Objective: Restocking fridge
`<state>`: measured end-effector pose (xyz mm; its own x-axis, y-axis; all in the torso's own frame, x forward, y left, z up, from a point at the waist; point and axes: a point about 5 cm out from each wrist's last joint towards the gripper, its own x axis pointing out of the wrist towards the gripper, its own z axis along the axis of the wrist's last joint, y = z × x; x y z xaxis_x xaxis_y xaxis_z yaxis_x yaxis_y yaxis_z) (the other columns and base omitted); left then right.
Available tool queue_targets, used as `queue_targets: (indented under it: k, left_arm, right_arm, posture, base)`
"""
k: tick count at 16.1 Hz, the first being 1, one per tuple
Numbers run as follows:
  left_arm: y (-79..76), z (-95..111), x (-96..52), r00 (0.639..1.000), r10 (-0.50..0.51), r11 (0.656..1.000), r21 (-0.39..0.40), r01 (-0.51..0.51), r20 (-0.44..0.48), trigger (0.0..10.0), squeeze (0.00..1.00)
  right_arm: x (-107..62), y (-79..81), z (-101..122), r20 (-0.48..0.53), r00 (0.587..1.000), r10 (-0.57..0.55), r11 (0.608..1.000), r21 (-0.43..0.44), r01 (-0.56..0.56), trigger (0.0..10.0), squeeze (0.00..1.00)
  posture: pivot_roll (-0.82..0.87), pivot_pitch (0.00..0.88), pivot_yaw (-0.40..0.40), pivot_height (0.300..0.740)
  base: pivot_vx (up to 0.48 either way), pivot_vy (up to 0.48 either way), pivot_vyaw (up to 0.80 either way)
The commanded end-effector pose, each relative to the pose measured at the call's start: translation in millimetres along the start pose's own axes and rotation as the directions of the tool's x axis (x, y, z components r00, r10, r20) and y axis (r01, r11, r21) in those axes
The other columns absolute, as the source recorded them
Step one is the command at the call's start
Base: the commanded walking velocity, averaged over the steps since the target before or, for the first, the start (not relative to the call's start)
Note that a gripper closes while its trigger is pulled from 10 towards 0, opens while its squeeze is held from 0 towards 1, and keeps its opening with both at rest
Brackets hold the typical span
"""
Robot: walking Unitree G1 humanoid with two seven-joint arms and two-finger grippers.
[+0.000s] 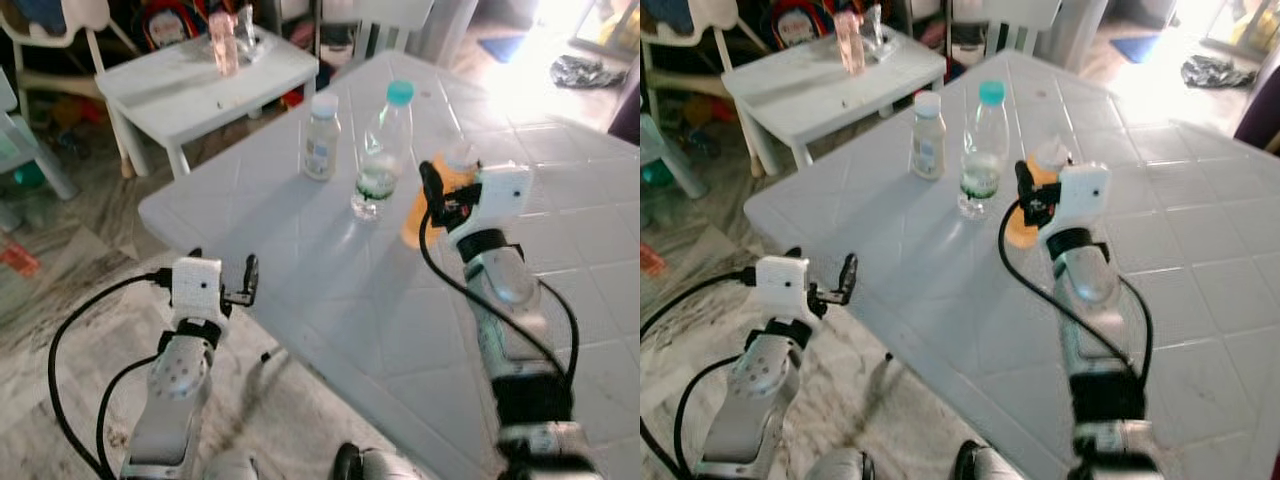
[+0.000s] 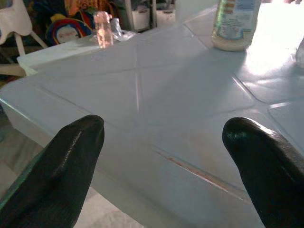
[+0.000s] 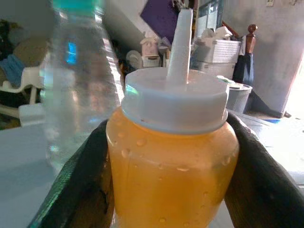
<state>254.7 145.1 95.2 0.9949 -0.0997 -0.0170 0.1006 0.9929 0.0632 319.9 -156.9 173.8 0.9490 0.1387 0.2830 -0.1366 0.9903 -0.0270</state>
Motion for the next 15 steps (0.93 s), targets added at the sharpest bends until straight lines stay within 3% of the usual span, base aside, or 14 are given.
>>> queue_targets:
  k: [1, 5, 10, 12, 15]
  left_arm:
    - [-0.7, 0.4, -2.6, 1.0, -0.003, 1.0, 0.007, 0.003, -0.008, 10.0, 0.0]
    - [-3.2, -1.3, -3.7, 1.0, -0.006, 1.0, 0.0, 0.006, -0.027, 10.0, 0.0]
    - [-6.7, 1.5, 2.8, 1.0, 0.001, 1.0, -0.015, -0.002, -0.015, 10.0, 0.0]
    - [-5.4, 2.8, 3.6, 1.0, 0.007, 1.0, -0.029, -0.008, -0.01, 10.0, 0.0]
    - [-3.9, -1.6, 2.9, 0.999, 0.011, 0.999, -0.051, -0.013, -0.037, 10.0, 0.0]
  right_arm:
    - [-3.4, 7.9, 5.3, 0.01, 1.0, 0.001, 1.0, 0.011, -0.001, 10.0, 0.0]
    - [-20.2, 18.9, 0.5, -0.041, 0.999, -0.006, 0.997, 0.075, 0.009, 10.0, 0.0]
    - [-17.9, 28.5, 3.8, -0.044, 0.998, 0.047, 0.993, 0.113, -0.041, 10.0, 0.0]
    - [-18.4, 28.4, 5.9, -0.045, 0.998, 0.044, 0.993, 0.111, -0.039, 10.0, 0.0]
    - [-20.3, 30.0, 5.7, -0.054, 0.997, 0.05, 0.993, 0.112, -0.043, 10.0, 0.0]
  posture:
    - [0.13, 0.15, -0.034, 0.74]
    - [0.12, 0.142, -0.047, 0.74]
    - [0.12, 0.139, -0.058, 0.74]
    - [0.12, 0.139, -0.059, 0.74]
    - [0.11, 0.14, -0.06, 0.74]
  base:
    - [0.0, 0.0, 0.0]
    - [0.0, 0.0, 0.0]
    - [0.0, 0.0, 0.0]
    - [0.0, 0.0, 0.72]
    - [0.0, 0.405, 0.8]
